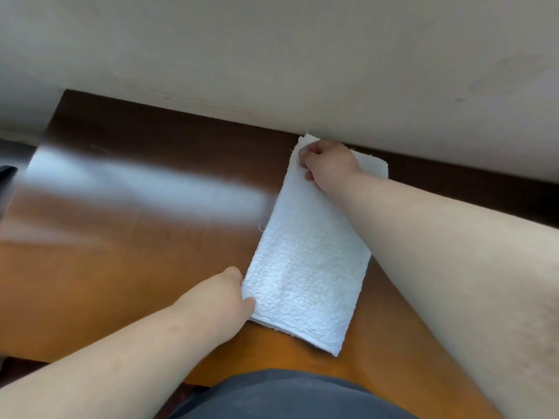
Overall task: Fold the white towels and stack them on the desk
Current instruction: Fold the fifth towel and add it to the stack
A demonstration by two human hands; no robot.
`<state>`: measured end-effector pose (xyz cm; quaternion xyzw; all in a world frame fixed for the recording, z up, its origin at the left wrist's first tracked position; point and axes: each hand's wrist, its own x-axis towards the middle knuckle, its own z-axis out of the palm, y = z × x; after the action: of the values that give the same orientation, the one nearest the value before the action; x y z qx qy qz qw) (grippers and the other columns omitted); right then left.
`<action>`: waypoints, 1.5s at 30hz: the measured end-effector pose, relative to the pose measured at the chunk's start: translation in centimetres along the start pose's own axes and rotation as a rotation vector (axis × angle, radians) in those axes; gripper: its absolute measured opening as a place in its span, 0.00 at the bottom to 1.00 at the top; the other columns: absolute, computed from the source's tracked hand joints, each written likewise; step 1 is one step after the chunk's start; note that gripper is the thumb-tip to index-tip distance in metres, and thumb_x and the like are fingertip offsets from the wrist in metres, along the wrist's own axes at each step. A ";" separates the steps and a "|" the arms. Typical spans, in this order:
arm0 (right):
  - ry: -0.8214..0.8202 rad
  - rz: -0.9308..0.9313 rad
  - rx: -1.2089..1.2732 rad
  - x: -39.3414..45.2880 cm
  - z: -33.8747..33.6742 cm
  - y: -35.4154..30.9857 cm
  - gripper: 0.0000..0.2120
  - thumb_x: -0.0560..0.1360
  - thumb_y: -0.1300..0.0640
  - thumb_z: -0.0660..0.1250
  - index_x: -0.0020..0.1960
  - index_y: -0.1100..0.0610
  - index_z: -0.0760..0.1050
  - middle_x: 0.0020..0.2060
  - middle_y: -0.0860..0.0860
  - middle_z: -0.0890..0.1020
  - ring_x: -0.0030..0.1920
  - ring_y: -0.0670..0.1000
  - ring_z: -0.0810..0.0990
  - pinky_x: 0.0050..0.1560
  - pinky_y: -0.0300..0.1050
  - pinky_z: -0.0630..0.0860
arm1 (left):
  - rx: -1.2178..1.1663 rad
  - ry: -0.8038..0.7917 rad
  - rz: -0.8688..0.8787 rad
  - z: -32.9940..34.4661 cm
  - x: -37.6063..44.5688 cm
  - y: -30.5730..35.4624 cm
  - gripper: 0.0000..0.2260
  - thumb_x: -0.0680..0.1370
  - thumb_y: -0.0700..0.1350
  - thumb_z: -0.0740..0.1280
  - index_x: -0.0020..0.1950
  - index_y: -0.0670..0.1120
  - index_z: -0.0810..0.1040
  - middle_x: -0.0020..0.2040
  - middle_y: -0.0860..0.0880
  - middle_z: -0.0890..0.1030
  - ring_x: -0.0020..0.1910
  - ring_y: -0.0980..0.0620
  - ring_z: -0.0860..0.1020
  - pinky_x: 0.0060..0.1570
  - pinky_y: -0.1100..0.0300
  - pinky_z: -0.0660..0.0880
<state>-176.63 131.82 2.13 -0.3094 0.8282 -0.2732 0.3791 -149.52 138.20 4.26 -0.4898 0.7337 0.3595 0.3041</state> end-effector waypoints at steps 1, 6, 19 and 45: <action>-0.036 -0.011 -0.007 -0.2 0.0 -0.1 0.07 0.81 0.49 0.62 0.49 0.47 0.79 0.39 0.47 0.84 0.36 0.47 0.81 0.37 0.40 0.73 | 0.067 -0.015 0.005 -0.6 0.1 0.0 0.13 0.79 0.58 0.63 0.55 0.51 0.68 0.40 0.54 0.78 0.35 0.56 0.76 0.29 0.62 0.67; 0.130 0.019 0.475 -2.3 -1.7 -0.1 0.12 0.81 0.59 0.59 0.58 0.47 0.78 0.50 0.43 0.84 0.41 0.46 0.84 0.36 0.39 0.79 | 0.392 0.189 0.104 -4.1 0.2 2.6 0.25 0.73 0.64 0.67 0.61 0.50 0.66 0.52 0.52 0.76 0.47 0.50 0.76 0.41 0.55 0.74; 0.114 0.047 -0.618 -11.0 0.0 11.7 0.40 0.76 0.28 0.43 0.80 0.45 0.35 0.81 0.49 0.37 0.80 0.53 0.37 0.78 0.61 0.39 | 0.562 0.316 0.672 -9.0 16.7 12.4 0.31 0.79 0.62 0.48 0.80 0.60 0.41 0.81 0.53 0.38 0.79 0.52 0.36 0.75 0.46 0.36; 0.256 -0.355 -0.319 -6.7 -9.8 9.5 0.22 0.82 0.57 0.60 0.75 0.56 0.67 0.73 0.55 0.70 0.72 0.56 0.69 0.71 0.43 0.62 | 0.433 0.467 0.688 4.2 2.7 8.9 0.29 0.80 0.56 0.48 0.80 0.45 0.52 0.80 0.44 0.58 0.78 0.41 0.55 0.75 0.39 0.51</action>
<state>-183.88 145.06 4.23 -0.4685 0.8348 -0.2384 0.1640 -158.38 142.67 1.80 -0.2111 0.9604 0.1585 0.0893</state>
